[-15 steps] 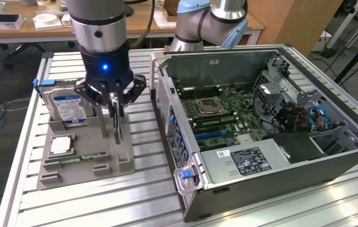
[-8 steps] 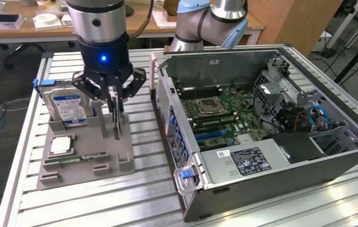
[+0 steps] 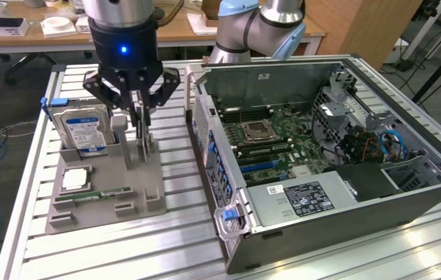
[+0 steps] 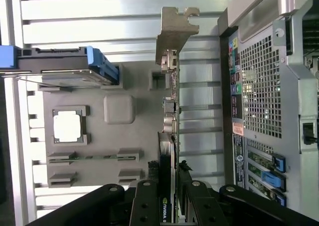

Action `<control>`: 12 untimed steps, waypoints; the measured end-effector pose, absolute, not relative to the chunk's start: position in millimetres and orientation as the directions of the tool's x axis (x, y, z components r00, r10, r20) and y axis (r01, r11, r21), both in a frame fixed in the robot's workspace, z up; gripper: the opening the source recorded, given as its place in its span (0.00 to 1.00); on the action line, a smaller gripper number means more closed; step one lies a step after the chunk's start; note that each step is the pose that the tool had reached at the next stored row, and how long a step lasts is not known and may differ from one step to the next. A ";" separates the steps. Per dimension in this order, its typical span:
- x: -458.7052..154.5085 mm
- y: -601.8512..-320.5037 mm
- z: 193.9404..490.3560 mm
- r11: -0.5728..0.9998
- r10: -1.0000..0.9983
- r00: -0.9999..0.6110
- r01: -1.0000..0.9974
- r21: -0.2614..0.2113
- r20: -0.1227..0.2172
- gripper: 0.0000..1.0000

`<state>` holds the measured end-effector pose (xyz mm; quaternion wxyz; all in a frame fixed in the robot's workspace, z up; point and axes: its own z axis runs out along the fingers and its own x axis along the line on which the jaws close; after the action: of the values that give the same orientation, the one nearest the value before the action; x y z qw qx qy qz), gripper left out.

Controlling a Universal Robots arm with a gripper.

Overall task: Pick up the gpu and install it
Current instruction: 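Pick up the gpu and move the gpu toward the slot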

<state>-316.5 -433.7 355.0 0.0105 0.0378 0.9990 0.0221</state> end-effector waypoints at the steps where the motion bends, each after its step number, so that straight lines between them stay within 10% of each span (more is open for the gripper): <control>1: -316.5 -433.8 357.7 0.996 0.076 -0.997 0.075 0.045 -0.019 0.26; 12: -316.5 -433.8 388.8 0.996 0.076 -0.997 0.075 0.045 -0.019 0.26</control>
<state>-316.5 -433.8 388.8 0.0105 0.0378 0.9990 0.0220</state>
